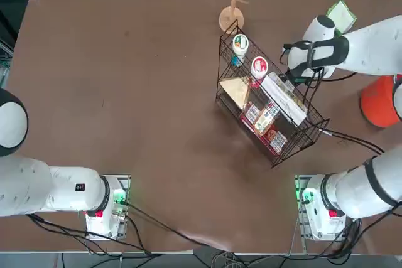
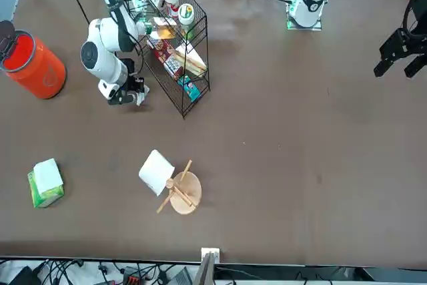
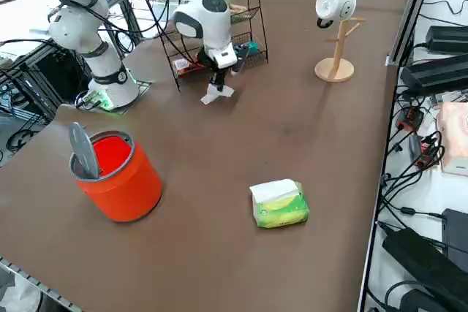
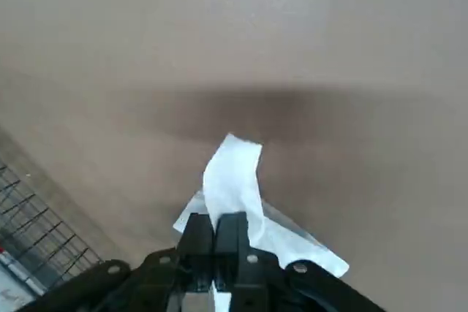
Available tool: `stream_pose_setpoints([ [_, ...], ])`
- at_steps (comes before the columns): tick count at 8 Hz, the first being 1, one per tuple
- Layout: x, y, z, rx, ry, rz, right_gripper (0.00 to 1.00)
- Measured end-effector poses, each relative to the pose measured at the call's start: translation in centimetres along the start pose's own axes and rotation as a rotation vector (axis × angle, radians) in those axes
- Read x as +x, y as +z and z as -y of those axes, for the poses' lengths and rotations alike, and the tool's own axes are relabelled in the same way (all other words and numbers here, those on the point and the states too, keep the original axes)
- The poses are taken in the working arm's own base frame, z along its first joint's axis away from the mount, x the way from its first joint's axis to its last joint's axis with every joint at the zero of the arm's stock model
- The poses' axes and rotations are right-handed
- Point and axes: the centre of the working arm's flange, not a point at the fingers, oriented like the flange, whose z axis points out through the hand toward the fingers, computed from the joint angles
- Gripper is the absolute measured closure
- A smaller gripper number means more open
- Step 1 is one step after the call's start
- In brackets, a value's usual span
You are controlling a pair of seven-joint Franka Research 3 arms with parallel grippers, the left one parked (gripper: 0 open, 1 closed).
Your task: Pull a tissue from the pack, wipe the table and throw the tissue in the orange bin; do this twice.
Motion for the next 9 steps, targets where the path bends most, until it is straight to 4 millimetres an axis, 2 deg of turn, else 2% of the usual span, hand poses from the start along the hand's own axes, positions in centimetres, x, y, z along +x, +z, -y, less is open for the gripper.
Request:
stream_pose_setpoints([
  [2,-0.33,1.14,-0.36,-0.011,0.004,-0.011,0.97],
  [9,-0.39,1.17,-0.23,-0.013,0.005,-0.017,0.97],
])
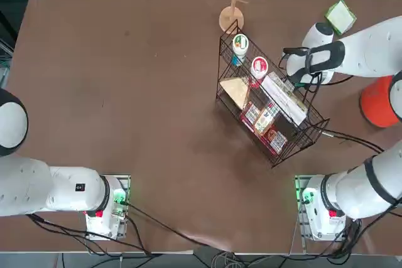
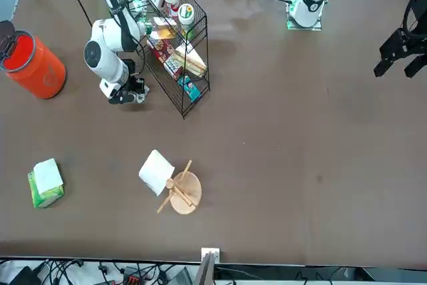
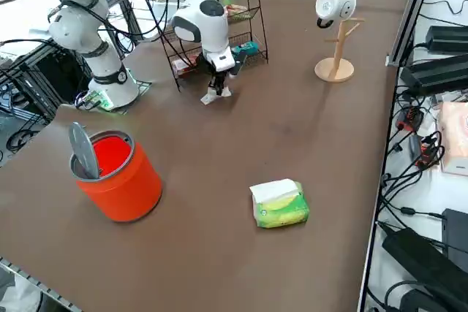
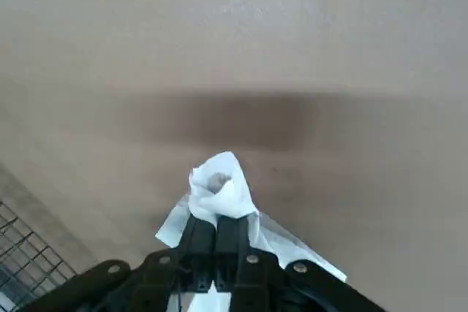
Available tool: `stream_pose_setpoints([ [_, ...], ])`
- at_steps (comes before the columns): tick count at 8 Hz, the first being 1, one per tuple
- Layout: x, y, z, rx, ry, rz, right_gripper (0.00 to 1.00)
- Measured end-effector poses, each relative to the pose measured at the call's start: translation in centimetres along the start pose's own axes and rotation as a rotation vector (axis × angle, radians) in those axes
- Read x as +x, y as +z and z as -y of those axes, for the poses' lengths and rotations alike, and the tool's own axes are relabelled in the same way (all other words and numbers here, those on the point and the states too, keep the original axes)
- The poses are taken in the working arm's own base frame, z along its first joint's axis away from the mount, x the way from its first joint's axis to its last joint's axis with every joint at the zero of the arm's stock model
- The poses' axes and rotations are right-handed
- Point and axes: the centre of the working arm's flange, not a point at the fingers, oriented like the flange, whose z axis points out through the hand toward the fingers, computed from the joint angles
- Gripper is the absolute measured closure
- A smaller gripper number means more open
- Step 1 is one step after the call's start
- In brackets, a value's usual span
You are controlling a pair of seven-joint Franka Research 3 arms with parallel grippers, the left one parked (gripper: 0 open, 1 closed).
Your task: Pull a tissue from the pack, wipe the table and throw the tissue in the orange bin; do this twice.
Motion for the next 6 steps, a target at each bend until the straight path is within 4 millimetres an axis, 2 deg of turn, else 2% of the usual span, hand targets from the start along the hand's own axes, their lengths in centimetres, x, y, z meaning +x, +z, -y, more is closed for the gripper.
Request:
stream_pose_setpoints([
  [3,0.2,-0.3,0.7,-0.001,-0.002,-0.019,0.98],
  [4,0.5,-0.9,1.1,0.001,-0.008,-0.042,0.98],
  [6,1.3,-3.3,1.2,0.013,-0.007,-0.103,0.98],
])
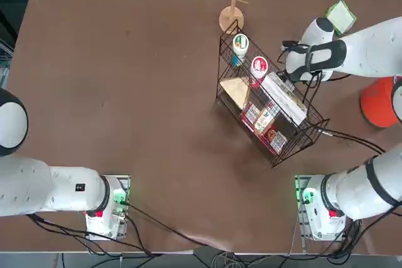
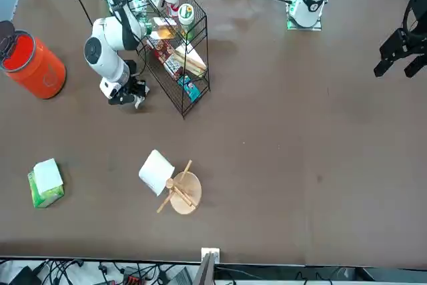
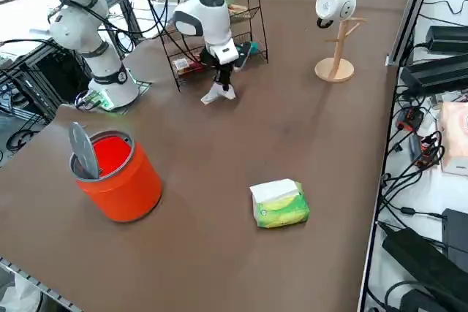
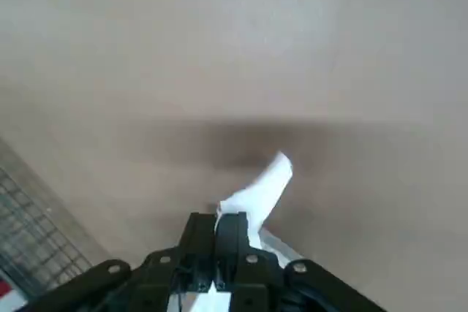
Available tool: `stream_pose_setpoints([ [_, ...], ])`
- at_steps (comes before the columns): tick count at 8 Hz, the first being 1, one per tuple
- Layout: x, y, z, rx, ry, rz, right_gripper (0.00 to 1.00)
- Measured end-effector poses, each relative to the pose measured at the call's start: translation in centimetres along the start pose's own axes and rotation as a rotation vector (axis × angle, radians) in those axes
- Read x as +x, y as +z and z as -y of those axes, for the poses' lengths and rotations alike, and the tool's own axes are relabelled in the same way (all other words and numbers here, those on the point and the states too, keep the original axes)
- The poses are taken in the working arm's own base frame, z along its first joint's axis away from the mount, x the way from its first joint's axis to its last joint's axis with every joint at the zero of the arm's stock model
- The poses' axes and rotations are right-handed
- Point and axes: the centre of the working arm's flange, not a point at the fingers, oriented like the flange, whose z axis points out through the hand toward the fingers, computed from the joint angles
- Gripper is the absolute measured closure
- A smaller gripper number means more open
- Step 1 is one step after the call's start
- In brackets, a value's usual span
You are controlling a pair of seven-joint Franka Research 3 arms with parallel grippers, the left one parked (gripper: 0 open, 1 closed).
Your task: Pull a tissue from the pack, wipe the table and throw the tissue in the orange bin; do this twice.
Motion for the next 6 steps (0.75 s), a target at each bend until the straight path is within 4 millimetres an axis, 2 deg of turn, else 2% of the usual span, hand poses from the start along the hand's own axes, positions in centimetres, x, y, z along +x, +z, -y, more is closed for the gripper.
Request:
stream_pose_setpoints([
  [2,0.9,-2.4,-1.1,0.011,0.019,-0.051,0.98],
  [6,2.3,-4.7,-5.8,0.03,-0.008,-0.031,0.98],
])
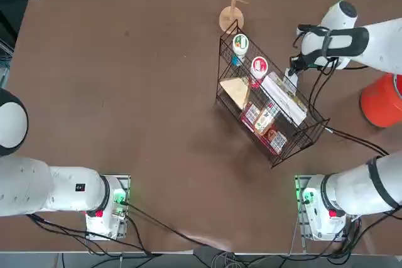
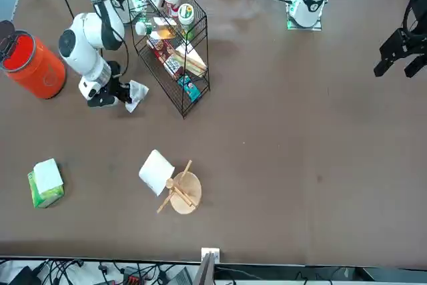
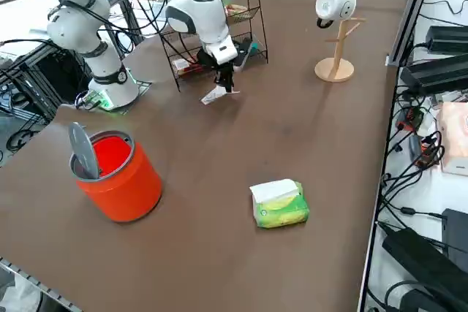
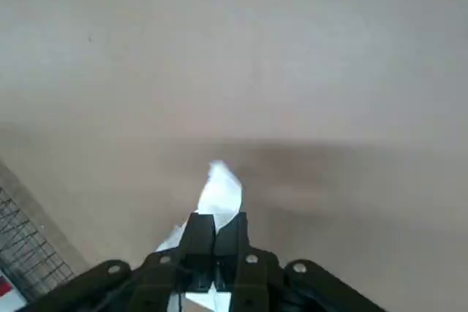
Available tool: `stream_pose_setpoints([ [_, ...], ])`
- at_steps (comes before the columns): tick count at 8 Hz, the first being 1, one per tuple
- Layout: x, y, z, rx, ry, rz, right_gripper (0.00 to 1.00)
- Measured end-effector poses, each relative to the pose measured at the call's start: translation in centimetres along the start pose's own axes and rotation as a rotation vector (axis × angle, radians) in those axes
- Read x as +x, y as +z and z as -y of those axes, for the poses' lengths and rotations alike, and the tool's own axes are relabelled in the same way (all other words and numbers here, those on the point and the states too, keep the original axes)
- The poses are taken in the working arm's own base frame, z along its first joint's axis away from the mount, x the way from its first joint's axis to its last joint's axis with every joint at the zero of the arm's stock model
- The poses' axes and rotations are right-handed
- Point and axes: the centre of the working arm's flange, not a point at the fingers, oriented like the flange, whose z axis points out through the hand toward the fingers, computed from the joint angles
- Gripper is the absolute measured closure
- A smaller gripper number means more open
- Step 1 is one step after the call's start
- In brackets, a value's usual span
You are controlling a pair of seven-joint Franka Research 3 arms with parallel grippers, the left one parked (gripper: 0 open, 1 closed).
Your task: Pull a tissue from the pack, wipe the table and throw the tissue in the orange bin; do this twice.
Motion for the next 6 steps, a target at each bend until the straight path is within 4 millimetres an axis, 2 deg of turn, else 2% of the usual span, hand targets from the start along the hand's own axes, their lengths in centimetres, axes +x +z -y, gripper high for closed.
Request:
stream_pose_setpoints([
  [3,1.8,-4.4,-1.8,-0.001,-0.019,0.039,0.98],
  [6,2.3,-10.5,-3.4,-0.009,-0.024,0.073,0.98],
])
